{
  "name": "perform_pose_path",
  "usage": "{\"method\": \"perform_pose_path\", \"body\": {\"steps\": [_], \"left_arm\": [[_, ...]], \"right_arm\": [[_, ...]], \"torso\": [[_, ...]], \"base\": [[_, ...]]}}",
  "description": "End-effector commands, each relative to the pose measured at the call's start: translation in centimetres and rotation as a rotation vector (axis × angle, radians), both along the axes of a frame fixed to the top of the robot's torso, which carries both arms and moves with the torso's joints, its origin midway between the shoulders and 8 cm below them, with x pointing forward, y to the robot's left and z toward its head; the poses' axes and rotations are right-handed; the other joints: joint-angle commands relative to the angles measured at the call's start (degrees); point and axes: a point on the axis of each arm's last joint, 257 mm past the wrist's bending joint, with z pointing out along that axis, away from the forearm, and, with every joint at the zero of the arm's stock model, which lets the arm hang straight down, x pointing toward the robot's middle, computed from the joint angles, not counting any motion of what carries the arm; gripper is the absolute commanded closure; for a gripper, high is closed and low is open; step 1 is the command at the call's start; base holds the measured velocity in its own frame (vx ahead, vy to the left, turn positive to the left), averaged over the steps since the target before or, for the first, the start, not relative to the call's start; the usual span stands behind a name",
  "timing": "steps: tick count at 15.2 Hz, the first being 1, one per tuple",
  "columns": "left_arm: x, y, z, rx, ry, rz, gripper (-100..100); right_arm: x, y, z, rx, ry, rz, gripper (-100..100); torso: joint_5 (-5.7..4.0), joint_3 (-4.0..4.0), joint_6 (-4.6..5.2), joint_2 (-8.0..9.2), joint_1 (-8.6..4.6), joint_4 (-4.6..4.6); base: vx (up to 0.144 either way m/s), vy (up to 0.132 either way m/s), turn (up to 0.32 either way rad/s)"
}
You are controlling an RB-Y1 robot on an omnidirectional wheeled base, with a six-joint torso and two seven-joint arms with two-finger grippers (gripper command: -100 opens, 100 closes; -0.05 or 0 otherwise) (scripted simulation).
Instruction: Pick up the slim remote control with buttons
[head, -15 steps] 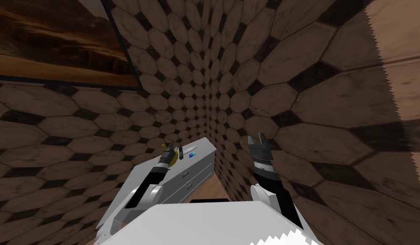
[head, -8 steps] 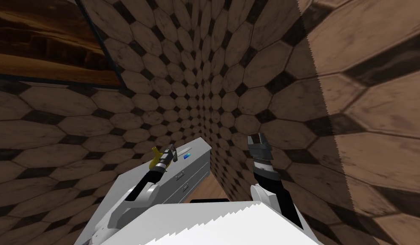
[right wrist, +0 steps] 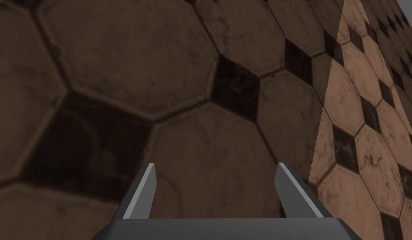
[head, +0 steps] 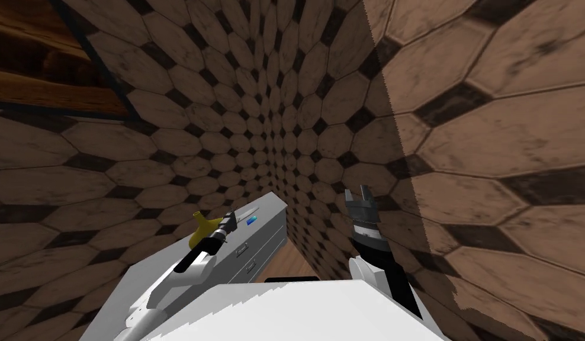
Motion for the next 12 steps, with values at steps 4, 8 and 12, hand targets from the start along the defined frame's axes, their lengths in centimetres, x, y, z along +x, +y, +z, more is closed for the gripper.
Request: {"method": "perform_pose_path", "body": {"steps": [4,8,12], "left_arm": [[-0.6,4.7,-3.5,-0.067,0.133,0.075,-100],[-1.7,7.5,-6.5,-0.104,0.238,0.133,-100],[-2.8,10.0,-8.5,-0.142,0.319,0.186,-100]], "right_arm": [[0.0,0.0,0.0,0.0,0.0,0.0,0],[0.0,0.0,0.0,0.0,0.0,0.0,0],[0.0,0.0,0.0,0.0,0.0,0.0,0]], "torso": [[-0.01,0.0,0.01,0.0,-0.01,0.0],[-0.01,-0.01,0.08,-0.01,0.0,0.01],[0.0,-0.02,0.06,-0.03,-0.02,0.0]], "base": [[-0.018,-0.02,-0.227],[-0.016,-0.018,-0.257],[-0.008,-0.016,-0.185]]}}
